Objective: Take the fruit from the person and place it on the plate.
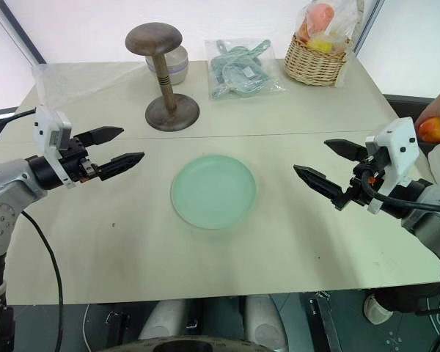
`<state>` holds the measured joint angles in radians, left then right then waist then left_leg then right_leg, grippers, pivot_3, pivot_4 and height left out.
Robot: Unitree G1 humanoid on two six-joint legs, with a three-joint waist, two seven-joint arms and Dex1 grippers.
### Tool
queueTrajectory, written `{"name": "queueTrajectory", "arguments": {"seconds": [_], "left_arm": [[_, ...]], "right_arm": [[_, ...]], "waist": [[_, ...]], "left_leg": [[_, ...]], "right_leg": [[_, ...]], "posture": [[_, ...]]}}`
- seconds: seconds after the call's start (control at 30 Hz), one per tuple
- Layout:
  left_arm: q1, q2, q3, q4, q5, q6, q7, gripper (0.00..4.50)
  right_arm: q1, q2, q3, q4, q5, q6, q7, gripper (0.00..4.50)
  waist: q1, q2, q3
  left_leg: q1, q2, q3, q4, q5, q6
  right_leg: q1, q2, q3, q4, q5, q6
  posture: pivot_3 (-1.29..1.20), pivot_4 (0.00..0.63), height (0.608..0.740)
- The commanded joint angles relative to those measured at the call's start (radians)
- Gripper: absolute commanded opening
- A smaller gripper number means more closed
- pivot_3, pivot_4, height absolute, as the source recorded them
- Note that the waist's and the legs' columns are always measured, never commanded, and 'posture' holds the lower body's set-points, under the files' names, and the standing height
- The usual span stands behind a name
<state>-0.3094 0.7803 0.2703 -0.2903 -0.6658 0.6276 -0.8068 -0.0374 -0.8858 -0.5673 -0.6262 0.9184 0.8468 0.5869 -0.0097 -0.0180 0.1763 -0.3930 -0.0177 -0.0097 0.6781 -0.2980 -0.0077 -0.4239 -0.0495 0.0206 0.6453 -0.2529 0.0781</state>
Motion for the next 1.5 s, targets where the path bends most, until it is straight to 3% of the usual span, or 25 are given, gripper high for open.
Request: {"name": "queueTrajectory", "arguments": {"seconds": [0.03, 0.43, 0.8, 1.0, 1.2, 1.3, 1.5], "left_arm": [[-0.020, 0.001, 0.017, -0.019, -0.017, -0.005, -0.002, 4.45], [-0.029, -0.020, 0.000, -0.020, -0.016, -0.007, 0.005, 4.45], [-0.061, -0.034, -0.015, 0.008, 0.004, -0.026, -0.001, 4.45], [-0.084, -0.057, -0.017, 0.026, 0.026, -0.058, 0.015, 4.45], [-0.093, -0.059, -0.023, 0.036, 0.042, -0.071, 0.013, 4.45], [-0.095, -0.061, -0.023, 0.036, 0.048, -0.074, 0.014, 4.45], [-0.093, -0.060, -0.020, 0.026, 0.048, -0.074, 0.020, 4.45]], "right_arm": [[0.003, -0.015, -0.049, -0.023, 0.012, -0.010, -0.008, 4.50], [0.029, 0.022, -0.068, -0.080, 0.042, -0.015, -0.110, 4.50], [-0.050, 0.087, -0.024, -0.093, 0.018, -0.051, -0.284, 4.50], [-0.160, 0.259, 0.088, -0.087, 0.066, -0.042, -0.492, 4.50], [-0.359, 0.579, 0.121, 0.065, 0.395, -0.092, -0.854, 4.50], [-0.433, 0.627, 0.166, 0.101, 0.492, -0.105, -0.891, 4.50], [-0.476, 0.682, 0.246, 0.213, 0.484, -0.144, -0.879, 4.50]], "waist": [[0.000, 0.000, 0.000], [0.000, 0.000, 0.000], [0.000, 0.000, 0.000], [-0.003, 0.000, 0.000], [-0.004, 0.001, 0.001], [-0.006, 0.003, 0.002], [-0.005, 0.003, 0.002]], "left_leg": [[0.000, 0.000, 0.000, 0.000, 0.000, 0.000], [0.000, 0.000, 0.000, 0.000, 0.000, 0.000], [0.000, 0.000, 0.000, 0.000, 0.000, 0.000], [0.000, 0.000, 0.000, 0.000, 0.000, 0.000], [0.000, 0.000, 0.000, 0.000, 0.000, 0.000], [0.000, 0.000, 0.000, 0.000, 0.000, 0.000], [0.000, 0.000, 0.000, -0.001, 0.000, 0.000]], "right_leg": [[0.000, 0.000, 0.000, 0.000, 0.000, 0.000], [0.000, 0.000, 0.000, 0.000, 0.000, 0.000], [0.000, 0.000, 0.000, 0.000, 0.000, 0.000], [0.000, 0.001, 0.000, 0.001, 0.000, 0.001], [-0.001, 0.001, 0.001, 0.002, 0.001, 0.001], [-0.001, 0.001, 0.001, 0.002, 0.001, 0.001], [-0.002, 0.000, 0.000, 0.002, 0.001, 0.001]], "posture": [[0.00, 0.150, 0.740], [0.00, 0.150, 0.740], [0.00, 0.150, 0.740], [0.00, 0.150, 0.740], [0.00, 0.150, 0.740], [0.00, 0.150, 0.740], [0.00, 0.150, 0.740]]}}
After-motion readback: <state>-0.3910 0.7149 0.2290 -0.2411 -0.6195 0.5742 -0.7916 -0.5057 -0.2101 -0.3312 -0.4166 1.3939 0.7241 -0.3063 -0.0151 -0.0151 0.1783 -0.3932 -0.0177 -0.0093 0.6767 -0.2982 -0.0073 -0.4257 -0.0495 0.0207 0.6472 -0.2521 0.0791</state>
